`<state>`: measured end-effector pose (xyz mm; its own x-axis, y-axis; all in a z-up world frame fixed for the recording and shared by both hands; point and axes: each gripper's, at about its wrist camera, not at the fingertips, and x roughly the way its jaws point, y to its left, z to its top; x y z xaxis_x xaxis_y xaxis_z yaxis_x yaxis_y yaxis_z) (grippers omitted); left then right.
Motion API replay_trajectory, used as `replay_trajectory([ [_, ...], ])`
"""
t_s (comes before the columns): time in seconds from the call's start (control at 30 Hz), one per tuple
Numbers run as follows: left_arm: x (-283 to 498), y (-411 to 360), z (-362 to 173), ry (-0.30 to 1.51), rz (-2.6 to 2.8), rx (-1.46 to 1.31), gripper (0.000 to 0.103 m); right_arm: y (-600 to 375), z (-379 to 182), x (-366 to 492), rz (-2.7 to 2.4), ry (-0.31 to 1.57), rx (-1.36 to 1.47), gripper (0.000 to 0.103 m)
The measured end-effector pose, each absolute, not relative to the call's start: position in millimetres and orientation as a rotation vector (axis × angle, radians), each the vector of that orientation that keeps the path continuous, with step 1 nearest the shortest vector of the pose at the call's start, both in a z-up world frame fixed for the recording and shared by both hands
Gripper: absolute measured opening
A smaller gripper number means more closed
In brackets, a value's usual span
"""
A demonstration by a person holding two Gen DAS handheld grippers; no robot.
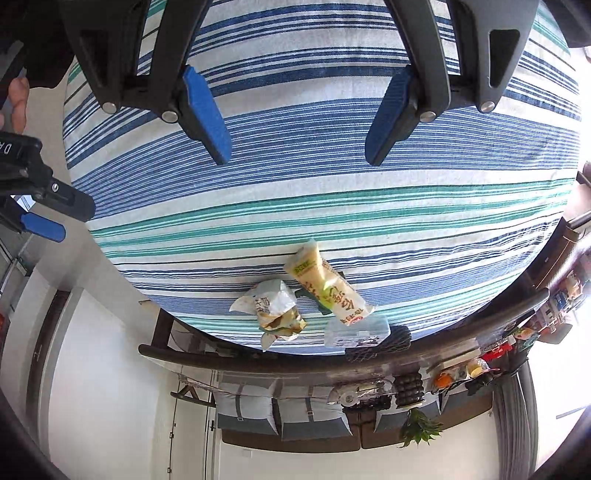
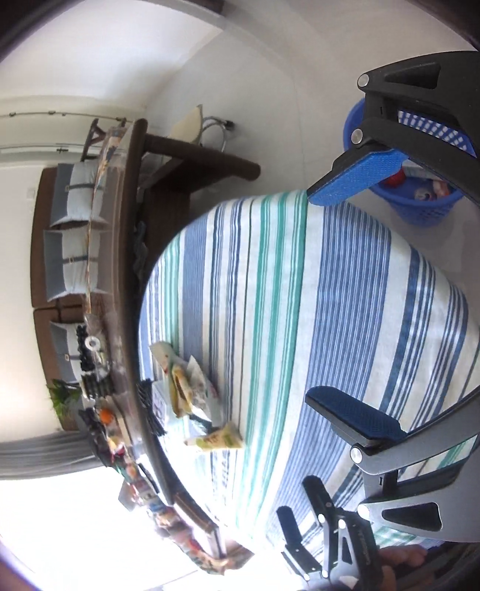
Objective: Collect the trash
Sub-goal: 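Move both tools back over the table toward the remaining trash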
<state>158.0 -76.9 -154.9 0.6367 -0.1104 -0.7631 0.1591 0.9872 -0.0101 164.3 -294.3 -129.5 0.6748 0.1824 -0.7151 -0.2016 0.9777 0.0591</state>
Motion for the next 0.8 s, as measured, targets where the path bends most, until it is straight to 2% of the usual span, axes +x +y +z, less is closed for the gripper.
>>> replay_trajectory([
  [0.23, 174.1, -56.6, -166.6, 0.904, -0.111, 0.042, 0.076, -244.7, -163.7, 183.5, 0.264, 0.9, -0.105, 0.098],
  [0.47, 181.8, -56.0, -167.6, 0.924, -0.114, 0.027, 0.076, -233.1, -167.9, 188.9, 0.272, 0.919, -0.132, 0.098],
  [0.67, 202.0, -60.9, -155.8, 0.932, -0.182, -0.077, 0.076, -233.3, -167.9, 188.1, 0.267, 0.918, -0.13, 0.099],
  [0.8, 228.9, -71.6, -138.1, 0.876, -0.167, -0.131, 0.076, -230.0, -168.0, 188.1, 0.274, 0.913, -0.138, 0.099],
])
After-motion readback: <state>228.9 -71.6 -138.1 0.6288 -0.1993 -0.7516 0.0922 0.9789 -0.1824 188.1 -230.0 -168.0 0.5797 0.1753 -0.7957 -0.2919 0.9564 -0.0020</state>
